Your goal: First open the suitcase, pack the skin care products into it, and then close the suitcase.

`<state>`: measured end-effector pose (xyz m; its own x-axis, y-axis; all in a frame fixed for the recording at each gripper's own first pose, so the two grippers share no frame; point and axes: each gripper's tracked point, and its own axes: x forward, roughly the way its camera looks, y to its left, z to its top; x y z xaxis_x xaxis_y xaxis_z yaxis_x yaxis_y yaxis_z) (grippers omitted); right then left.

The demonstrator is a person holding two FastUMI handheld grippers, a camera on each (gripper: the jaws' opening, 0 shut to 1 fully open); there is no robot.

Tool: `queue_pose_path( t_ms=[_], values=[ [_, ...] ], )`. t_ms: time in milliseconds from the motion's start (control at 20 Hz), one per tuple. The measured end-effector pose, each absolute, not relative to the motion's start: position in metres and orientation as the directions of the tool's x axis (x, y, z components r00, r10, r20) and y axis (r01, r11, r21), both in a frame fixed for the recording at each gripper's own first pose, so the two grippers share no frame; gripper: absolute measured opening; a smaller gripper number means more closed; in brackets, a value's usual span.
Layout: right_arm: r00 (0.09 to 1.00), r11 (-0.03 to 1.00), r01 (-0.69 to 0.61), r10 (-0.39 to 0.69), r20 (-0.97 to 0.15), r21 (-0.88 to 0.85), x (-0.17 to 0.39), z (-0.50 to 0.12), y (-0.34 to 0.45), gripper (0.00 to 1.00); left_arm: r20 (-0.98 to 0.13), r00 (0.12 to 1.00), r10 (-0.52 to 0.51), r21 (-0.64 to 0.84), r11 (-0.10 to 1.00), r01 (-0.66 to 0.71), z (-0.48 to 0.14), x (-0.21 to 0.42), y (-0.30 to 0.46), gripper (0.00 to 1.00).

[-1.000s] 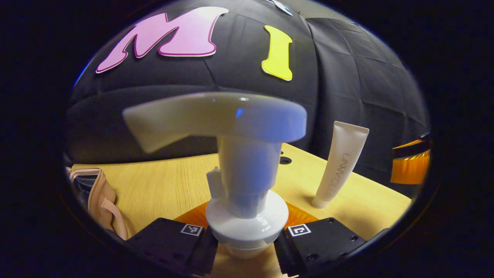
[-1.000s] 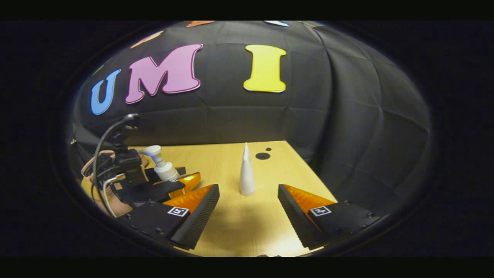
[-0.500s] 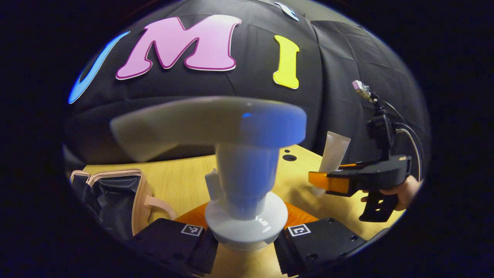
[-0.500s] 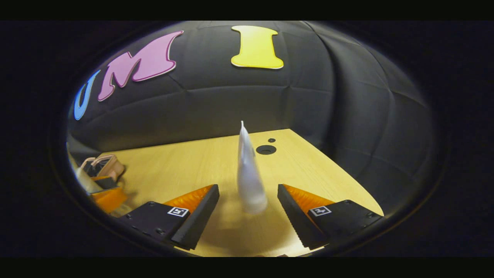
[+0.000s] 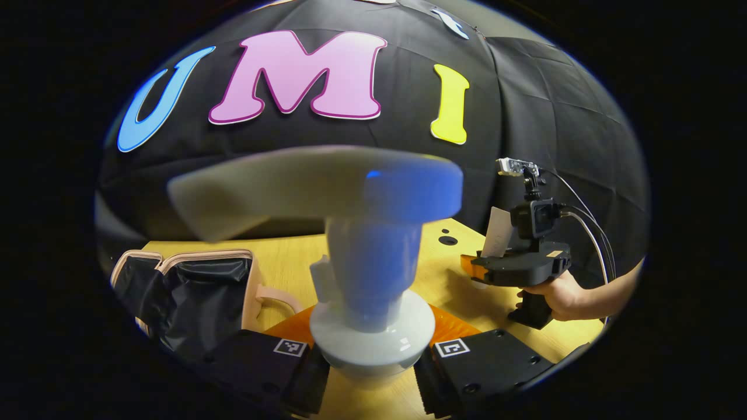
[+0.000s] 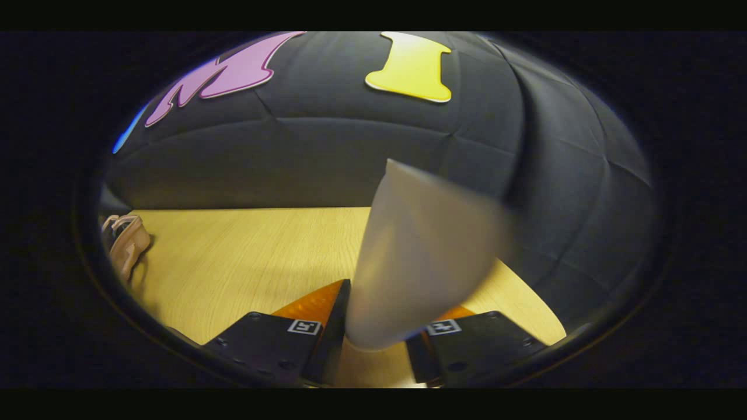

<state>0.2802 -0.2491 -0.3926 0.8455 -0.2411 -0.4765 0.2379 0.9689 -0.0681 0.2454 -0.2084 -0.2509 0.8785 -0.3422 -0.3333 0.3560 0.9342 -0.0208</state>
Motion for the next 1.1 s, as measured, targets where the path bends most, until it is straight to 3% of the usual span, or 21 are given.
queue_pose_path(
  t_ms=[300, 350, 700, 750, 800, 1100],
  values=[
    [0.877, 0.984, 0.163, -0.175, -0.447, -0.065, 0.27, -0.369, -0.228, 0.41, -0.329, 0.896, -0.298, -0.048, 0.953, 0.299, -0.247, 0.24, -0.179, 0.68],
    [0.884, 0.986, 0.154, -0.168, -0.436, -0.067, 0.265, -0.358, -0.222, 0.36, -0.324, 0.899, -0.295, -0.054, 0.954, 0.294, -0.245, 0.237, -0.174, 0.65],
    [0.933, 0.997, 0.048, -0.068, -0.353, -0.065, 0.224, -0.266, -0.155, 0.38, -0.28, 0.926, -0.255, -0.096, 0.967, 0.237, -0.207, 0.213, -0.117, 0.65],
    [0.94, 0.998, 0.026, -0.046, -0.337, -0.063, 0.214, -0.25, -0.141, 0.34, -0.273, 0.93, -0.245, -0.098, 0.969, 0.227, -0.201, 0.208, -0.103, 0.65],
    [0.939, 0.998, 0.004, -0.024, -0.342, -0.061, 0.203, -0.24, -0.125, 0.37, -0.273, 0.933, -0.233, -0.097, 0.972, 0.214, -0.194, 0.202, -0.089, 0.65],
    [0.927, 0.992, -0.118, 0.095, -0.362, -0.041, 0.137, -0.192, -0.028, 0.38, -0.316, 0.927, -0.202, -0.128, 0.977, 0.169, -0.181, 0.177, 0.002, 0.64]
  ],
)
